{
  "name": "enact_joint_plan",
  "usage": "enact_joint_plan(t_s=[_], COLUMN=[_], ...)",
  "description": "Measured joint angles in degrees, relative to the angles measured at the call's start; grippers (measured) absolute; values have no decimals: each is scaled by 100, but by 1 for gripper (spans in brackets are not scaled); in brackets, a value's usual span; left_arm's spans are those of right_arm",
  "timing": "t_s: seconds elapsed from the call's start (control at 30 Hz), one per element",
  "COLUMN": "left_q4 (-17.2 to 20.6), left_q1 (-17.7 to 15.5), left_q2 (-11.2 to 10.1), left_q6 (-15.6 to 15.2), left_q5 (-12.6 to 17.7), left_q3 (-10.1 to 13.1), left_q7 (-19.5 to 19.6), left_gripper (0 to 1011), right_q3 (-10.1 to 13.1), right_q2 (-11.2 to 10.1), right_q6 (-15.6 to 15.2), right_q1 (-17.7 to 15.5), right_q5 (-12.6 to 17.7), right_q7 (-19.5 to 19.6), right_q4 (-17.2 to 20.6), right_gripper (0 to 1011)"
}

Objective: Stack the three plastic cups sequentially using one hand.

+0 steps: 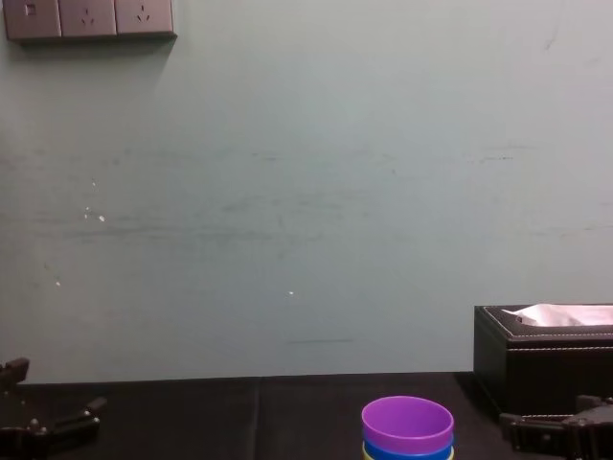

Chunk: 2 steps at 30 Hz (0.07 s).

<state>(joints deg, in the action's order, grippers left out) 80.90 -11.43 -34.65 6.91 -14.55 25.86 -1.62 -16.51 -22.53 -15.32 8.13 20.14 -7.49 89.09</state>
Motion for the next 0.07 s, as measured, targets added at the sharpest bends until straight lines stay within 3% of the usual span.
enact_joint_plan(t_s=[0.07], left_q4=[0], left_q1=[0], left_q2=[0], left_q6=[0], left_q5=[0], left_q3=[0], left_q7=[0], left_gripper=[1000], right_q3=[0], right_q2=[0], right_q6=[0], right_q1=[0], right_q5=[0], right_q7=[0], right_q4=[0], right_gripper=[1003])
